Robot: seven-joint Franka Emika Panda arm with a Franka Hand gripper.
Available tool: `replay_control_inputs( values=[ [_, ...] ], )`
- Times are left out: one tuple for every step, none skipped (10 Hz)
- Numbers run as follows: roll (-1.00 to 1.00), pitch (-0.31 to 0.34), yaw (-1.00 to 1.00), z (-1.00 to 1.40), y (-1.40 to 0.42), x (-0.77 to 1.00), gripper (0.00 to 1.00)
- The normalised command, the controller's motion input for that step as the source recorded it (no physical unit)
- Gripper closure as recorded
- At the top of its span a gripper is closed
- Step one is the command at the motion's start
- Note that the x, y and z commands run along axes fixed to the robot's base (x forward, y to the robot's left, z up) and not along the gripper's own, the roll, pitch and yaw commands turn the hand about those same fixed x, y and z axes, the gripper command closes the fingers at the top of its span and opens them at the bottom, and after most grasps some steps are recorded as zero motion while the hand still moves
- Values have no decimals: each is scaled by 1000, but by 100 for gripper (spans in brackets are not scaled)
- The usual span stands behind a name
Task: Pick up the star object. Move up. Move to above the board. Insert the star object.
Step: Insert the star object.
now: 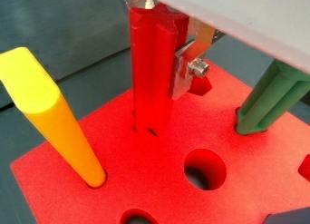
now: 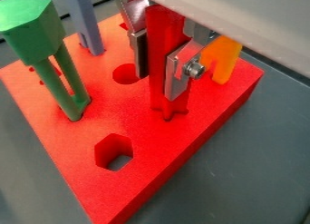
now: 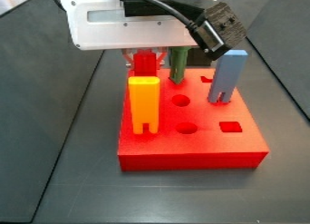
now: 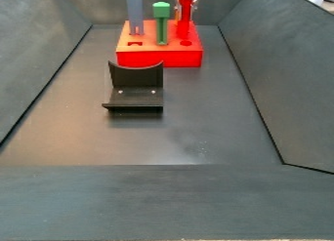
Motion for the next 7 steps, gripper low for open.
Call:
replay_control_inputs(
  values=[
    [151,-61,-440,-734,0,0,100],
    [156,-83,-611,-766,0,54,100],
    [141,-71,-514,-697,0,17,100],
    [157,-117,-377,-751,0,0,100],
    [133,-113,-237,-654,0,23,100],
    [46,0,0,0,-77,0,100],
    [0,0,0,0,0,0,100]
  ],
)
